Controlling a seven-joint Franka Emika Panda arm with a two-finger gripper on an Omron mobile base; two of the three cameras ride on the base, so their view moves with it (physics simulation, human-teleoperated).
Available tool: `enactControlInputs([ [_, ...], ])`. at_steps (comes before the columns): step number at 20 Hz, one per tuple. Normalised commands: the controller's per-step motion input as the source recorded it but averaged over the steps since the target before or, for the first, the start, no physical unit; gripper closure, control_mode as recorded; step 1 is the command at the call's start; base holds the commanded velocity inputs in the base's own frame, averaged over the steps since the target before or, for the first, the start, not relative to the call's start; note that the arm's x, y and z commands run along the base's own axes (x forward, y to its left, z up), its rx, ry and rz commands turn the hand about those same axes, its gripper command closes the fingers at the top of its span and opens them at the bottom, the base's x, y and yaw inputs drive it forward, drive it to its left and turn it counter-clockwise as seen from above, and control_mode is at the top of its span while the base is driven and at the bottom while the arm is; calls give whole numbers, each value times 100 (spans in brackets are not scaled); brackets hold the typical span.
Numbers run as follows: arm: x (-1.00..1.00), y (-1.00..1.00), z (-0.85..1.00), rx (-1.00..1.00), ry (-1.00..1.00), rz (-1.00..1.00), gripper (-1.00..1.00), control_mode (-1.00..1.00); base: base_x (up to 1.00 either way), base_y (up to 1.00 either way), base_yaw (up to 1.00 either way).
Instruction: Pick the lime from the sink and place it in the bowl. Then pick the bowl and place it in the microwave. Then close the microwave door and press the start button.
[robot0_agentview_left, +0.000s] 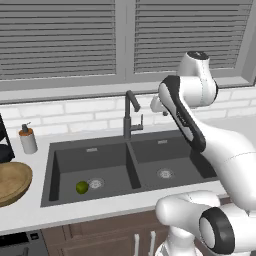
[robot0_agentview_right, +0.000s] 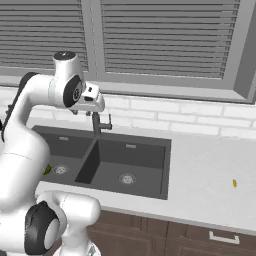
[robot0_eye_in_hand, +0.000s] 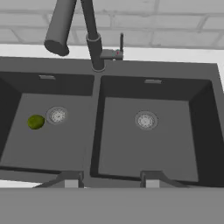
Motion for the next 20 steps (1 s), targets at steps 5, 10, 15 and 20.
enactControlInputs([
  [5,-58,19,-1,-2,-4,3,-100,-100,0,0,0],
  [10,-73,93,-46,-8,0,6,-100,-100,0,0,0],
  [15,-29,100,-50,-8,4,0,-100,-100,0,0,0],
  [20,-1,92,-43,-6,10,0,-100,-100,0,0,0],
])
